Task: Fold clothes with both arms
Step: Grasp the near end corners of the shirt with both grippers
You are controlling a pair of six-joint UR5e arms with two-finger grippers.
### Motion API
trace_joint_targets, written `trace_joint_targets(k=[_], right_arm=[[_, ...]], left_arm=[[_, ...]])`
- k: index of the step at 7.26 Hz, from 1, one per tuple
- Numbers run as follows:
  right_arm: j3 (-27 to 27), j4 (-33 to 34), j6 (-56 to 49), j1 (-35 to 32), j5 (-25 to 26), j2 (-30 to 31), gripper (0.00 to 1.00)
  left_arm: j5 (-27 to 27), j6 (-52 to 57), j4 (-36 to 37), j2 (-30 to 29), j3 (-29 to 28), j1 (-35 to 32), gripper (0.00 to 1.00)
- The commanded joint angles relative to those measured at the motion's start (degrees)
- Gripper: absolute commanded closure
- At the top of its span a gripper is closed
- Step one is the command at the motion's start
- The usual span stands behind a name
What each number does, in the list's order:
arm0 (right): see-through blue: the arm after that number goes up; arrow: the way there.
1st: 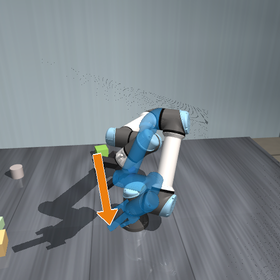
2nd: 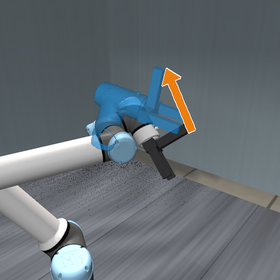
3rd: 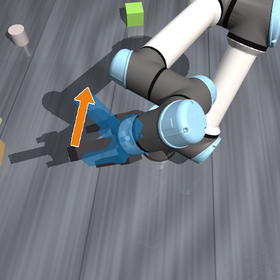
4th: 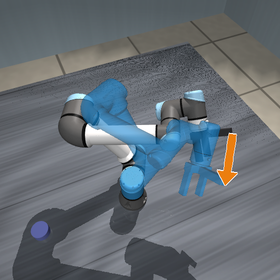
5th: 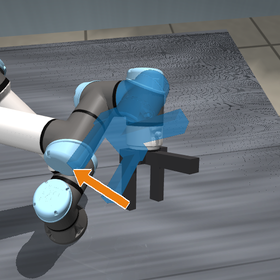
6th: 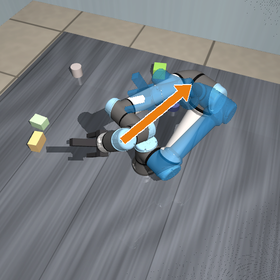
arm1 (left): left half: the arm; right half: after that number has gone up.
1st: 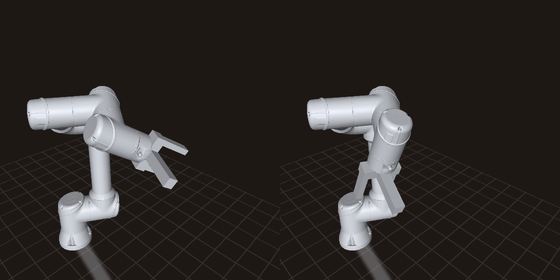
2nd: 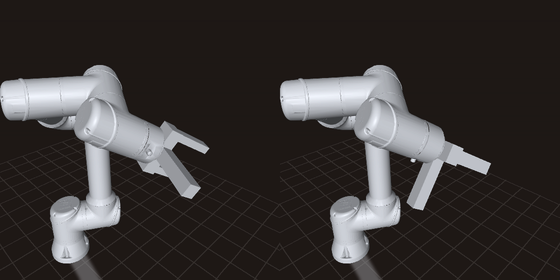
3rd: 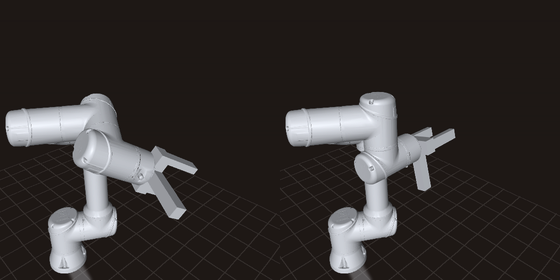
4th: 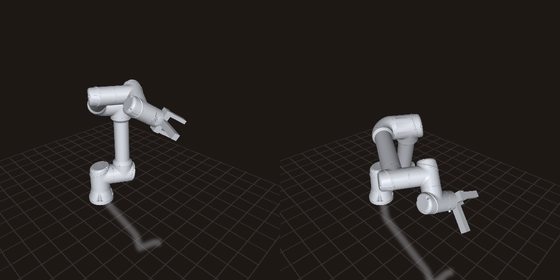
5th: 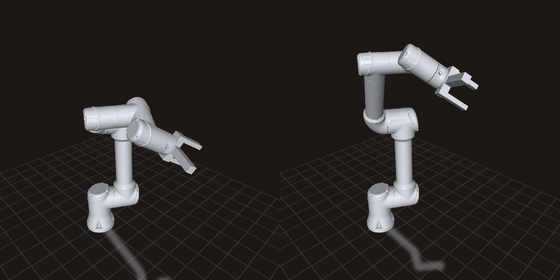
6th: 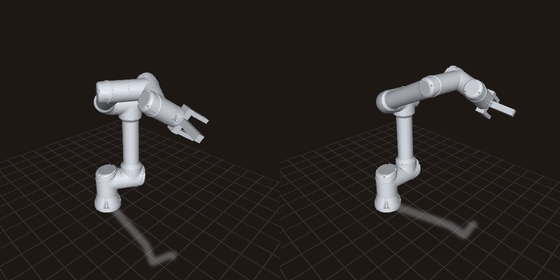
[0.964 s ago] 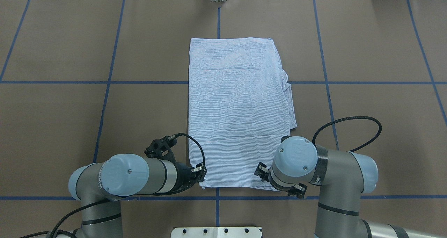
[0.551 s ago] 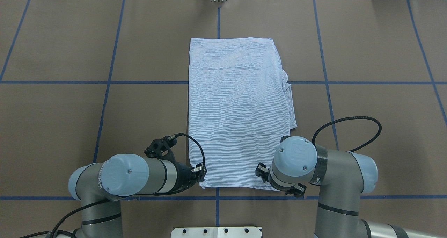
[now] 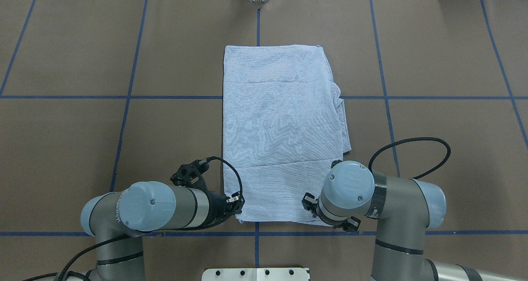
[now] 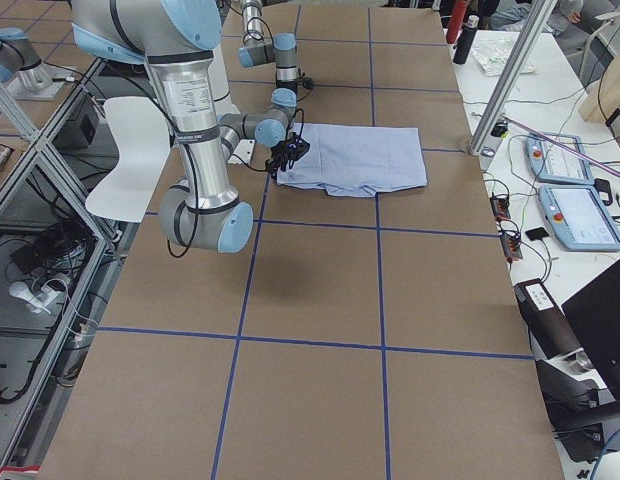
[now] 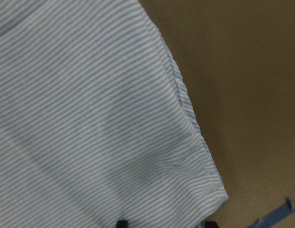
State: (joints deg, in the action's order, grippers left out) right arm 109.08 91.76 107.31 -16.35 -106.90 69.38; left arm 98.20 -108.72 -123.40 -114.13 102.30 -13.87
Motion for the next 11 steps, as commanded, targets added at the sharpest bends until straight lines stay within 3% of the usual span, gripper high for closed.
trace_joint_targets(k=[1, 3, 5, 7, 9, 11], right_arm=[[0.25, 0.00, 0.00, -0.17, -0.06, -0.12, 0.53], [0.34, 0.00, 0.00, -0.61, -0.06, -0.21, 0.67], [0.17, 0.00, 0.00, -0.62, -0.06, -0.21, 0.71], [0.08, 0.00, 0.00, -0.53, -0.06, -0.21, 0.67], [-0.10, 0.09, -0.09, -0.35, -0.06, -0.04, 0.52], [-0.27, 0.17, 0.00, -0.18, -0.06, 0.05, 0.47]], left_arm=[[-0.03, 0.00, 0.00, 0.05, 0.01, -0.01, 1.00], [-0.03, 0.00, 0.00, 0.05, -0.08, -0.01, 1.00], [0.06, 0.00, 0.00, 0.05, -0.08, 0.07, 1.00], [-0.03, 0.00, 0.00, 0.05, -0.08, 0.07, 1.00], [-0.03, 0.00, 0.00, 0.05, -0.08, -0.01, 1.00], [-0.03, 0.00, 0.00, 0.05, -0.08, -0.01, 1.00]])
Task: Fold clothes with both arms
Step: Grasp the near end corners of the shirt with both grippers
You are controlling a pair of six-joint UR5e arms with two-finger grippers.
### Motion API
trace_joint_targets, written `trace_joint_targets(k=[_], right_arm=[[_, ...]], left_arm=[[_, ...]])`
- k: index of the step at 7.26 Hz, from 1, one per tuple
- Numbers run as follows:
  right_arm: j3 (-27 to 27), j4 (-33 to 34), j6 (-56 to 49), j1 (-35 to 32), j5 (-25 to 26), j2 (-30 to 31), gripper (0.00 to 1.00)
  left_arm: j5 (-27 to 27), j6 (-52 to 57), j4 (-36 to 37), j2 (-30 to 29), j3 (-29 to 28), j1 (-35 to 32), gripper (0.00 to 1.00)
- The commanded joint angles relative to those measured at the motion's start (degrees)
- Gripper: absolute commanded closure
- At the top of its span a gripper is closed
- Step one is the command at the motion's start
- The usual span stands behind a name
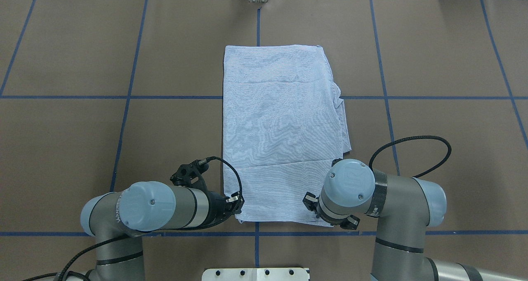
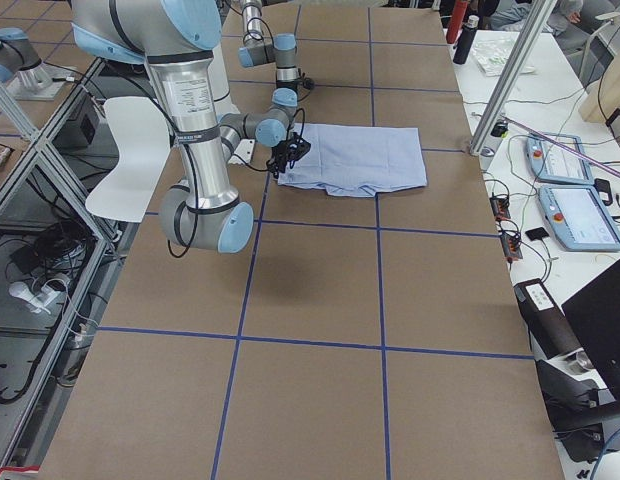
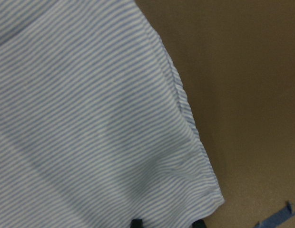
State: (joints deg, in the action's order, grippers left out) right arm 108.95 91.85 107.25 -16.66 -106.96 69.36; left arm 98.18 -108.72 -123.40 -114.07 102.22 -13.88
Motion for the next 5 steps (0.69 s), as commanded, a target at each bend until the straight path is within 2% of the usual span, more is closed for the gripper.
trace_joint_targets(k=[1, 3, 4, 5], right_arm=[[-0.14, 0.09, 0.07, 0.14, 0.00, -0.02, 0.47], [-0.14, 0.09, 0.07, 0.14, 0.00, -0.02, 0.47], [-0.14, 0.26, 0.07, 0.22, 0.00, -0.10, 0.54], [-0.05, 0.70, 0.07, 0.14, 0.00, -0.19, 0.69]], left_arm=[[0.00, 0.00, 0.00, -0.01, 0.09, -0.01, 1.00], [0.00, 0.00, 0.00, -0.01, 0.09, -0.01, 1.00], [0.00, 0.00, 0.00, -0.01, 0.09, -0.01, 1.00], [0.00, 0.00, 0.00, -0.01, 0.09, -0.01, 1.00]])
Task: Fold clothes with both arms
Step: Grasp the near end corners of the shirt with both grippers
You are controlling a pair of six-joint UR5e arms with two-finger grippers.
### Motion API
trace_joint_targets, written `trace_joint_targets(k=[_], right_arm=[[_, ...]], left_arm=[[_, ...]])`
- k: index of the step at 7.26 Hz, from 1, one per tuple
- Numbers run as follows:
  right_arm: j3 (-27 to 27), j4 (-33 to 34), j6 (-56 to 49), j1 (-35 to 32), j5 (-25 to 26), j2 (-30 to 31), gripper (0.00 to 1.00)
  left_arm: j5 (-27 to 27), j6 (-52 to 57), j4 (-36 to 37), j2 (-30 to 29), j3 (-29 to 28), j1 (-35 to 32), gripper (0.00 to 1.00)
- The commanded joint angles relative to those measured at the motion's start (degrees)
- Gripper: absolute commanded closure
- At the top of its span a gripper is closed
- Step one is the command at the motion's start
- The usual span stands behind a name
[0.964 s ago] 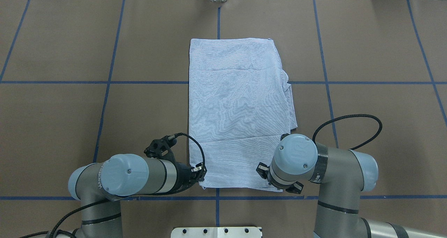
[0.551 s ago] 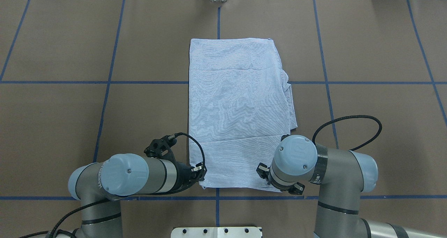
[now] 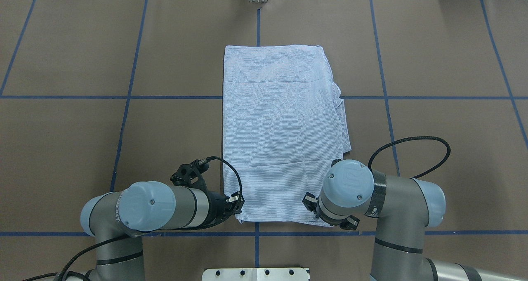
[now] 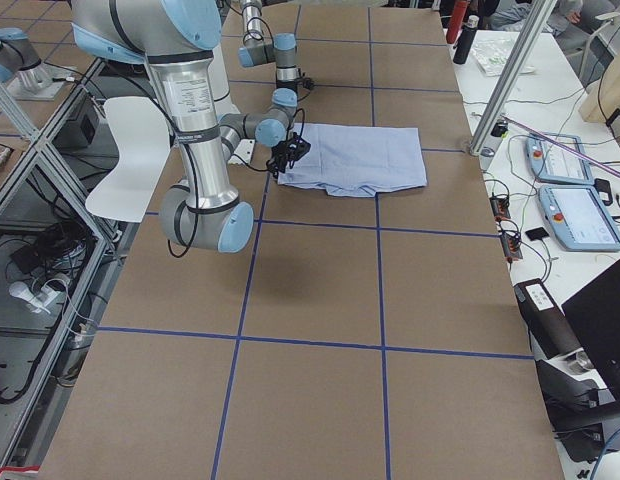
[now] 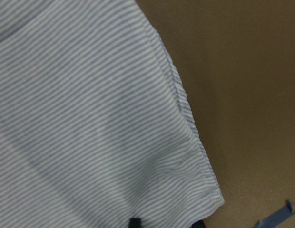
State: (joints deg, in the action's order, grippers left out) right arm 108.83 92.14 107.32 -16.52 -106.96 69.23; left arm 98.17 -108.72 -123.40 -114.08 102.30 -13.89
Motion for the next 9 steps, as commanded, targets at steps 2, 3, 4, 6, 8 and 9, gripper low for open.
trace_joint_targets(k=[2, 3, 4, 6, 8, 9], right_arm=[[0.33, 0.41, 0.00, 0.00, 0.00, -0.06, 0.89], [0.51, 0.41, 0.00, 0.00, 0.00, -0.06, 1.00], [0.68, 0.33, 1.48, -0.09, 0.17, -0.06, 1.00], [4.27, 0.32, 4.04, -1.23, -0.17, -0.15, 1.00], [6.39, 0.32, 3.95, -1.76, -1.66, -0.06, 1.00], [7.88, 0.24, 3.87, -2.11, -2.71, 0.20, 1.00]], left_arm=[[0.00, 0.00, 0.00, 0.09, -0.09, 0.00, 1.00], [0.00, 0.00, 0.00, 0.09, 0.00, 0.00, 1.00], [0.00, 0.00, 0.00, 0.00, 0.00, 0.00, 1.00], [0.09, 0.00, 0.00, 0.17, 2.53, -0.17, 1.00], [0.44, 0.00, 4.70, 0.18, 8.15, 0.00, 1.00], [2.88, 0.00, 7.97, 0.17, 11.22, 0.00, 1.00]])
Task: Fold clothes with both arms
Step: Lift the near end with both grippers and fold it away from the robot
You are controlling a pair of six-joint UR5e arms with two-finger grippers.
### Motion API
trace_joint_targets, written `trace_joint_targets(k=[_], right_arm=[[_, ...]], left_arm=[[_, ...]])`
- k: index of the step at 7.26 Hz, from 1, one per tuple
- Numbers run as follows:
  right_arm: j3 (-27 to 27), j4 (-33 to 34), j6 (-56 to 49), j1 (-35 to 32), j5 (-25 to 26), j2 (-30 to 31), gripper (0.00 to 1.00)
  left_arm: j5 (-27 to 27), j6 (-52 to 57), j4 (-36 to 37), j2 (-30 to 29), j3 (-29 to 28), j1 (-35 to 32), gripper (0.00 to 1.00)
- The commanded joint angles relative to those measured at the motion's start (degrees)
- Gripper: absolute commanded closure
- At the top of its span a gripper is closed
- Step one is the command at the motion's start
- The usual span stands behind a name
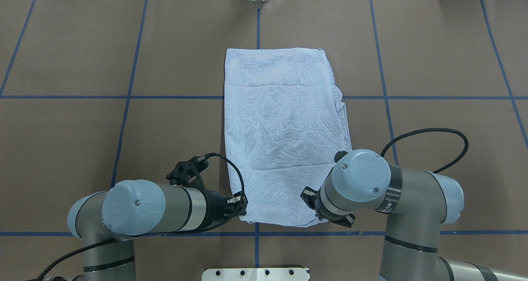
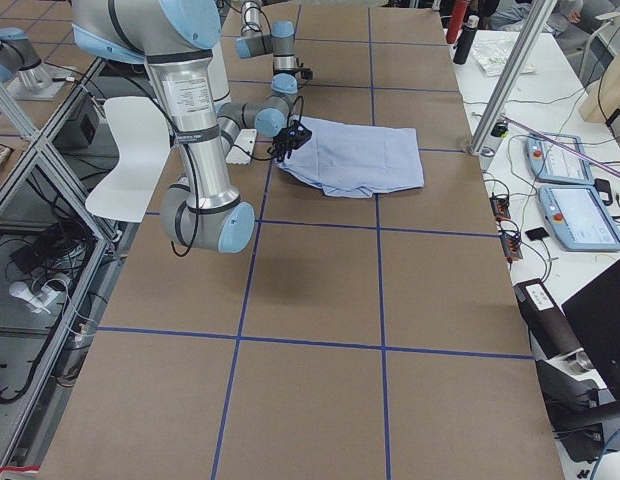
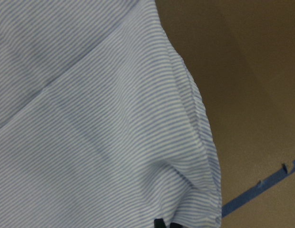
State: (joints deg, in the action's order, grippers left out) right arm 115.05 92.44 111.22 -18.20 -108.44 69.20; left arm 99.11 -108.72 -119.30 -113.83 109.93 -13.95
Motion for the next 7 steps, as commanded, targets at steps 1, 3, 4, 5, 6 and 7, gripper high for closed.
trace_joint_targets(k=[1, 3, 4, 5, 6, 7], right_arm=[[3.76, -0.24, -0.47, -0.61, -2.73, 0.67, 1.00], [7.63, -0.42, -0.56, -2.09, -8.08, 1.02, 1.00], [9.56, -0.24, -0.56, -2.45, -10.37, 1.02, 1.00], [11.76, -0.07, -0.48, -2.89, -13.52, 1.11, 1.00], [14.21, 0.02, -0.13, -3.07, -15.90, 1.11, 1.00], [15.72, 0.02, 0.05, -3.42, -17.84, 1.11, 1.00]], left_arm=[[2.66, 0.00, 6.08, 0.36, 5.71, 0.06, 1.00], [4.15, 0.00, 10.21, 0.36, 9.32, 0.15, 1.00], [4.25, 0.00, 13.53, 0.45, 11.60, 0.15, 1.00], [4.42, 0.00, 17.22, 0.45, 14.58, 0.15, 1.00], [6.51, 0.00, 20.48, 0.36, 17.75, 0.23, 1.00], [7.92, 0.00, 23.56, 0.36, 20.65, 0.23, 1.00]])
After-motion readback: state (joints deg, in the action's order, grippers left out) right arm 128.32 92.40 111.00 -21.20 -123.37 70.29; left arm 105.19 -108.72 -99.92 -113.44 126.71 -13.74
